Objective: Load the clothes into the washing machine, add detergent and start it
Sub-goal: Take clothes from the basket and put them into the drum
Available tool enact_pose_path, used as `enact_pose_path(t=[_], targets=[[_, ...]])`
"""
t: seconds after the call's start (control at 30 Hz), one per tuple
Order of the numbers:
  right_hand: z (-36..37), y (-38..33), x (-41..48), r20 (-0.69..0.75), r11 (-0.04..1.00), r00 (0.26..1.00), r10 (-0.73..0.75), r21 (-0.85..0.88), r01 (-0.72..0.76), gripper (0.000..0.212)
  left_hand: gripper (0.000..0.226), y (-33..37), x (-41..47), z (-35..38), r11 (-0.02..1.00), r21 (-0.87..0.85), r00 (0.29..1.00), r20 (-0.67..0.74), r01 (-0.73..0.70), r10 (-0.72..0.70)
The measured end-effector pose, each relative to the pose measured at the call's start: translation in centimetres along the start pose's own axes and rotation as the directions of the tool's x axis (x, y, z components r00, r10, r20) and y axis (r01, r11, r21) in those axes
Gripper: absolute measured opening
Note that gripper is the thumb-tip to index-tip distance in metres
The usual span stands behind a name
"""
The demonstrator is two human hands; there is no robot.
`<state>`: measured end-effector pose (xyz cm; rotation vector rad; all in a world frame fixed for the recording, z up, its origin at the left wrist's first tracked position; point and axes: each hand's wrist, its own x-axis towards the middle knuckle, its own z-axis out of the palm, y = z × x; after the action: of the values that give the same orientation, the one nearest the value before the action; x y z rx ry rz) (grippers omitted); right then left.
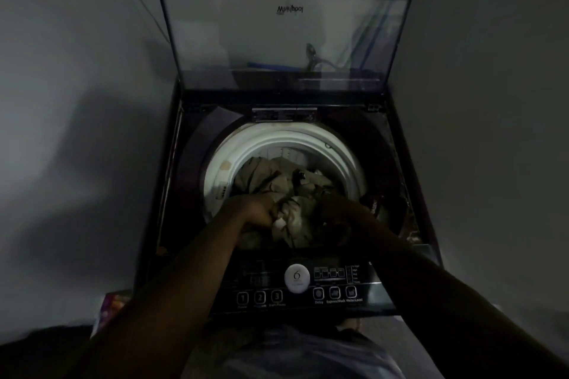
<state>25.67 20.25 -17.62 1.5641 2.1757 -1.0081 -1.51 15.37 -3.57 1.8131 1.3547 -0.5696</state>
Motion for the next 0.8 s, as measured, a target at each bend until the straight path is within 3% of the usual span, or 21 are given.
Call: enact_pose_path(t=[0.03, 0.13, 0.23, 0.3, 0.4, 0.57, 0.67, 0.8], targets=[[-2.6, -3.6, -2.5, 0.037, 1.000, 0.999, 0.019, 0.024, -0.020, 0.027, 0.041, 0.3, 0.0, -0.7, 0.997, -0.078, 0.999, -0.030, 0.022, -0.024], [-8.2, -9.9, -8.4, -0.202, 0.998, 0.977, 0.064, 0.003, -0.064, 0.032, 0.040, 2.6, -1.0, -2.3, 0.983, -0.177, 0.977, -0.211, -0.054, 0.016], [-9.7, -10.4, -11.1, -0.410, 0.994, 0.909, 0.075, 0.107, -0.034, 0.034, 0.036, 5.0, -0.9, -2.4, 0.964, -0.223, 0.876, -0.482, -0.143, 0.018], [-10.1, -10.2, -12.6, -0.499, 0.975, 0.861, 0.101, 0.223, 0.015, 0.033, 0.037, 6.9, -1.0, -2.0, 0.960, -0.214, 0.820, -0.572, -0.181, 0.027], [-10.8, -9.1, -15.1, -0.594, 0.959, 0.797, 0.110, 0.275, 0.073, 0.023, 0.038, 10.3, -1.1, -0.9, 0.963, -0.193, 0.766, -0.642, -0.189, 0.022], [-11.4, -5.1, -20.0, -0.732, 0.966, 0.677, 0.069, 0.219, 0.139, 0.023, 0.046, 16.8, -1.3, 0.8, 0.962, -0.166, 0.699, -0.714, -0.217, 0.034], [-11.1, -2.0, -23.2, -0.790, 0.955, 0.609, 0.072, 0.231, 0.187, 0.020, 0.039, 21.6, -1.5, 2.4, 0.949, -0.157, 0.640, -0.766, -0.275, 0.059], [-9.3, 3.3, -27.6, -0.796, 0.943, 0.598, 0.094, 0.263, 0.201, 0.023, 0.039, 27.6, -1.2, 5.8, 0.936, -0.126, 0.581, -0.809, -0.329, 0.095]])
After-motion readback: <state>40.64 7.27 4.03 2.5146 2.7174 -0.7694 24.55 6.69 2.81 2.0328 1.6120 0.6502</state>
